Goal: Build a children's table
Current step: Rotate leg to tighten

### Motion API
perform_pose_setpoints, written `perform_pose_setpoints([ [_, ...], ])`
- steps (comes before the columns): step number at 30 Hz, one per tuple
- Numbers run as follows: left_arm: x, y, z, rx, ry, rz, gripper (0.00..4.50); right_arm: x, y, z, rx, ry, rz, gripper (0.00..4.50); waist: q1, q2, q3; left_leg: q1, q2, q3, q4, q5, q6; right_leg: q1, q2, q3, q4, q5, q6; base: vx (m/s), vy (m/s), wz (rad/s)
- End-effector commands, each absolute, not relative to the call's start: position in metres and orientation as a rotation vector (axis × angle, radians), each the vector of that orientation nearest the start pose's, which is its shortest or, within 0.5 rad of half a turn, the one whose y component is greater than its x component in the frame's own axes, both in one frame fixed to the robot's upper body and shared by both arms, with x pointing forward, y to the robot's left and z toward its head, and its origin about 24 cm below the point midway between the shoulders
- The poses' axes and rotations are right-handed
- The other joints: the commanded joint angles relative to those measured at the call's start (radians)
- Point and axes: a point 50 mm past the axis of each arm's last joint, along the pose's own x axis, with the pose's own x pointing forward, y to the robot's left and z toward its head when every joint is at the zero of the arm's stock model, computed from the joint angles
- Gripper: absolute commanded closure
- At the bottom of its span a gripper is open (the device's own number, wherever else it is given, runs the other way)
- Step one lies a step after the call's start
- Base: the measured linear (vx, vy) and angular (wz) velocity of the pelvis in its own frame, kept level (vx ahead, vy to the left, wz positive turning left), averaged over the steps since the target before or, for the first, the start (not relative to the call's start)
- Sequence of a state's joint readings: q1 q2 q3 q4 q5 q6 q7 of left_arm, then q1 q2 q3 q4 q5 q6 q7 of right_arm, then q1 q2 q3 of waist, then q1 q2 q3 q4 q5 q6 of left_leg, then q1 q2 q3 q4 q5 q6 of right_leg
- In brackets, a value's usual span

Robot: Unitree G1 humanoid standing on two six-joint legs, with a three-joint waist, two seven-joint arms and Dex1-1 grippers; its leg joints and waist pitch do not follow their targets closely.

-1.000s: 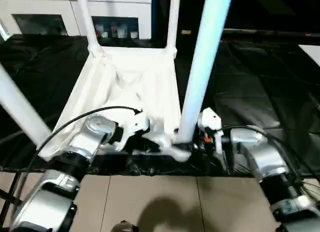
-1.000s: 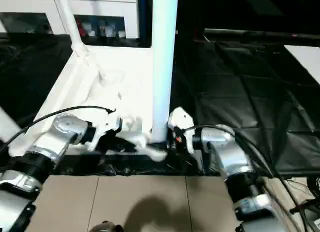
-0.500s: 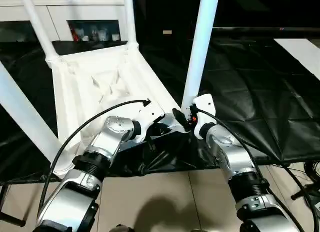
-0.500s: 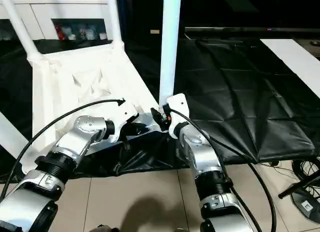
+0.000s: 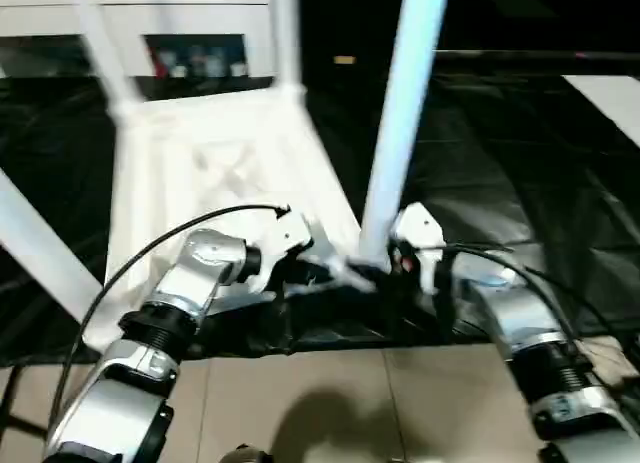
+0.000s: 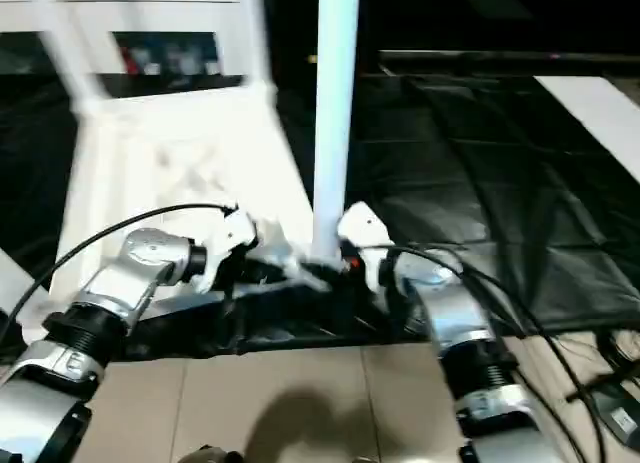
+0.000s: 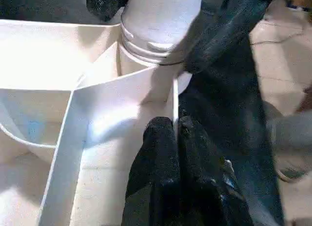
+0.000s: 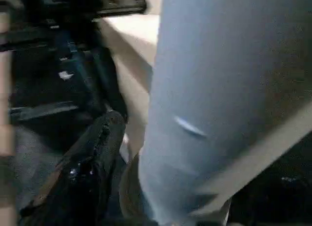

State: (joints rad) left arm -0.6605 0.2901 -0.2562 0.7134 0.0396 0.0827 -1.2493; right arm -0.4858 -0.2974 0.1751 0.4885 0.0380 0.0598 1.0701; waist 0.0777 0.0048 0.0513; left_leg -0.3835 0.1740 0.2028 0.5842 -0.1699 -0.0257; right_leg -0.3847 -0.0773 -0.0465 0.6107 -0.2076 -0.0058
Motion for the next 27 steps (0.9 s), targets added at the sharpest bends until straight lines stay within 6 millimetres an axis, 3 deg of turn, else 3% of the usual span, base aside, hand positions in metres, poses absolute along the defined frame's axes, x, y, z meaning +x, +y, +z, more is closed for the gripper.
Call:
perform_pose_setpoints([
  [1,0.326,0.097,0.065,0.328,0.363,-1.464,4.50,0.288,-0.099,0.032,-0.236,0.377,1.432,1.39,0.001,-0.005,-0.056,0.027,0.071,-0.028,-0.072,-0.251,0.046,0.032,-0.078,0.043,-0.072,-0.134,-0.270,0.000,0.000,0.00],
  [5,0.325,0.101,0.065,0.339,0.384,-1.501,4.50,0.282,-0.095,0.032,-0.198,0.411,1.537,1.64,0.012,-0.005,-0.056,0.032,0.073,-0.029,-0.074,-0.272,0.028,0.027,-0.081,0.046,-0.076,-0.192,-0.256,0.000,0.000,0.00],
  [18,0.326,0.111,0.066,0.326,0.405,-1.499,4.50,0.271,-0.089,0.026,-0.149,0.450,1.605,2.42,0.016,-0.005,-0.058,0.027,0.071,-0.029,-0.075,-0.243,0.027,0.029,-0.083,0.045,-0.072,-0.167,-0.254,0.000,0.000,0.00],
  [22,0.332,0.115,0.067,0.319,0.380,-1.390,4.50,0.282,-0.088,0.029,-0.102,0.384,1.426,2.46,0.014,-0.004,-0.056,0.028,0.071,-0.031,-0.078,-0.261,0.019,0.026,-0.085,0.045,-0.075,-0.193,-0.250,0.000,0.000,0.00],
  [23,0.335,0.117,0.067,0.332,0.379,-1.328,4.50,0.289,-0.088,0.030,-0.094,0.355,1.315,2.46,0.012,-0.004,-0.054,0.028,0.071,-0.032,-0.079,-0.274,0.013,0.025,-0.085,0.046,-0.076,-0.214,-0.246,0.000,0.000,0.00],
  [24,0.337,0.118,0.067,0.350,0.373,-1.278,4.50,0.295,-0.088,0.029,-0.092,0.345,1.198,2.49,0.005,-0.005,-0.051,0.033,0.070,-0.036,-0.084,-0.318,-0.015,0.018,-0.088,0.048,-0.084,-0.294,-0.229,0.000,0.000,0.00],
  [27,0.341,0.112,0.067,0.353,0.342,-1.151,4.50,0.307,-0.086,0.026,-0.038,0.344,0.927,2.52,-0.005,-0.003,-0.048,0.031,0.071,-0.044,-0.091,-0.359,-0.048,0.018,-0.088,0.047,-0.089,-0.376,-0.197,0.000,0.000,0.00],
])
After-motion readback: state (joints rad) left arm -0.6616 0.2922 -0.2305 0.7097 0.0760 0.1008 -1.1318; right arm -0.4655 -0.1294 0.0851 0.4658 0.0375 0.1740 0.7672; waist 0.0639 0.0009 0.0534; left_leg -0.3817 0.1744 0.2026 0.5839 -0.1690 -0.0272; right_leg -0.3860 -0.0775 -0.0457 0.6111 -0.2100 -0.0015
